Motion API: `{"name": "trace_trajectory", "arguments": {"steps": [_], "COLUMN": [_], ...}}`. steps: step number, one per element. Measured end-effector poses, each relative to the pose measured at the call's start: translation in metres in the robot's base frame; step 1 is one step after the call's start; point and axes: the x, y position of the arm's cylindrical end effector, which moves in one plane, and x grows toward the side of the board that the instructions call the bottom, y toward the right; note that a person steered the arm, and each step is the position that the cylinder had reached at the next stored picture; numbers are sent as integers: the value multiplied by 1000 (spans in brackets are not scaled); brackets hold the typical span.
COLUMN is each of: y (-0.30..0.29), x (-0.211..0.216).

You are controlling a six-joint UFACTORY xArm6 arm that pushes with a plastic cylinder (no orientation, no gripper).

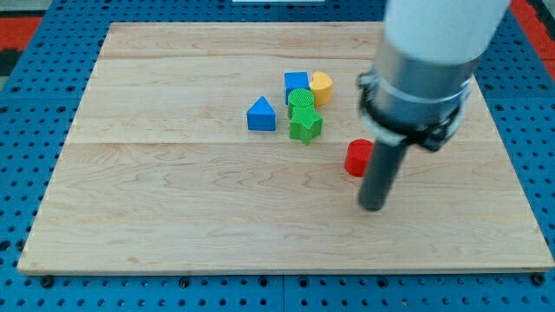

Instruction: Push the red circle to the red star

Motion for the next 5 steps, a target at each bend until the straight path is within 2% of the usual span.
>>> {"name": "trace_trajectory", "arguments": {"steps": [1, 3, 4, 5], "y": [-43, 68, 46, 24], "x": [-31, -107, -91, -56]}}
